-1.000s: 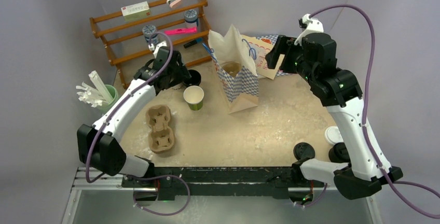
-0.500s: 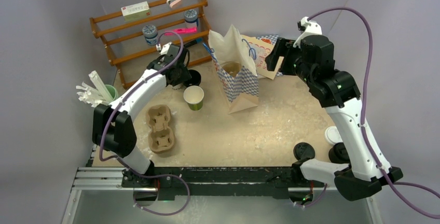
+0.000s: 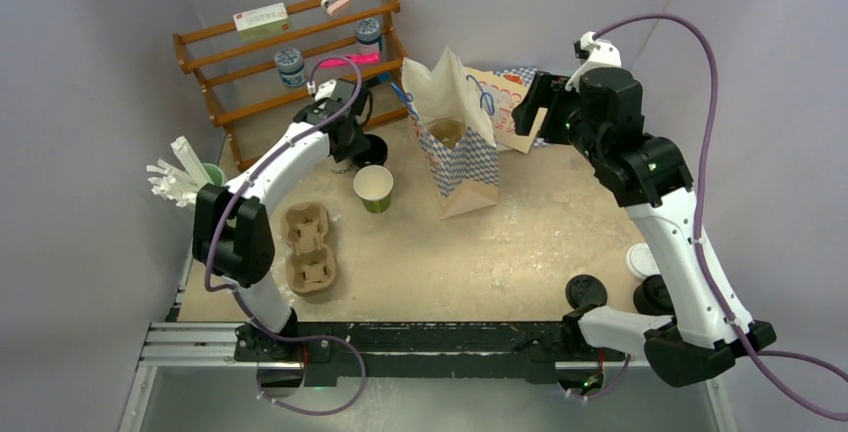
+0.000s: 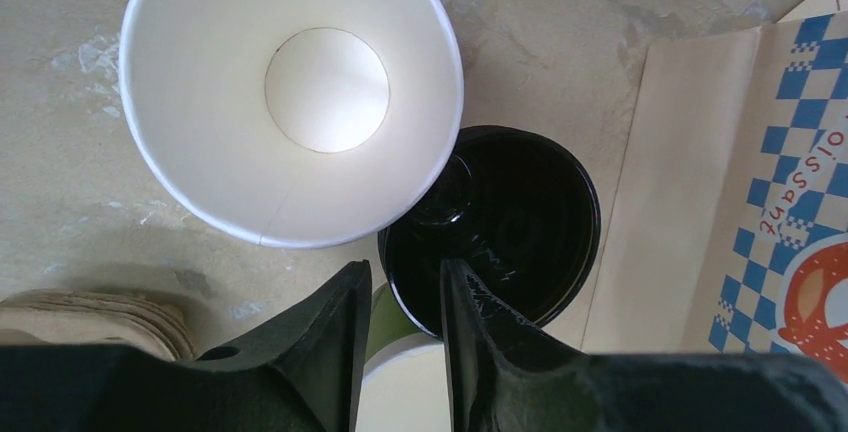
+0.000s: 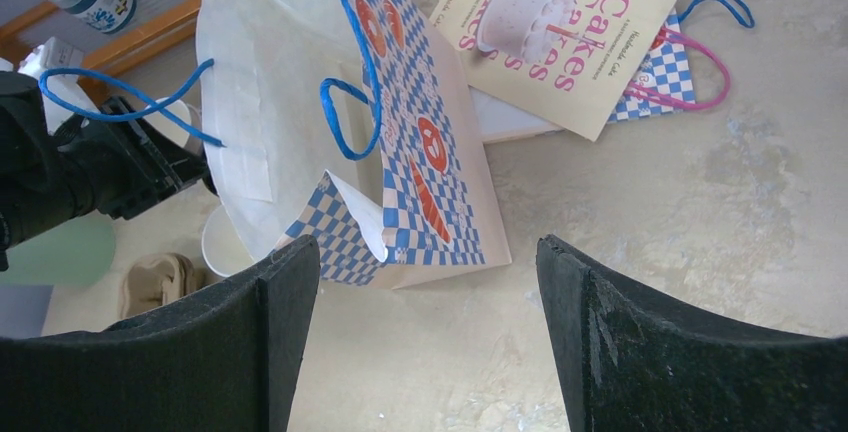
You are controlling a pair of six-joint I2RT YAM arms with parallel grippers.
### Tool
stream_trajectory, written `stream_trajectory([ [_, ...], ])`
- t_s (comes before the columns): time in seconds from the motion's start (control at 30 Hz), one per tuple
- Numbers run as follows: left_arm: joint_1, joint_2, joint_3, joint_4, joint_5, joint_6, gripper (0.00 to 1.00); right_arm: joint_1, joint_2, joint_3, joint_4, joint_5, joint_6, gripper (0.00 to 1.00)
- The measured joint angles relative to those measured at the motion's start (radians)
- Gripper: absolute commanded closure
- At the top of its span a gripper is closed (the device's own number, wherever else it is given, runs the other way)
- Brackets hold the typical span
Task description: Pack the takeout coffee
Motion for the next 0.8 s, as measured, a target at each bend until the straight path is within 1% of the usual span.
stream_trajectory([
  [0.2, 0.000, 0.024, 0.010, -0.028, -0.008, -0.001, 0.77, 0.000, 0.000, -0.007, 0.009, 0.000, 0.000, 0.19],
  [0.3, 0.000, 0.029, 0.010, -0.033, -0.008, -0.002, 0.87, 0.000, 0.000, -0.019, 0.014, 0.000, 0.000, 0.19],
  [0.57, 0.001, 0.033, 0.031, -0.064, -0.024, -0.002, 0.96, 0.000, 0.000, -0.031, 0.017, 0.000, 0.000, 0.19],
  [0.6, 0.001, 0.033, 0.035, -0.066, -0.025, -0.002, 0.99, 0.000, 0.000, -0.032, 0.017, 0.000, 0.000, 0.19],
  [0.8, 0.001, 0.033, 0.045, -0.074, -0.026, -0.003, 1.00, 0.000, 0.000, -0.032, 0.023, 0.000, 0.001, 0.19],
])
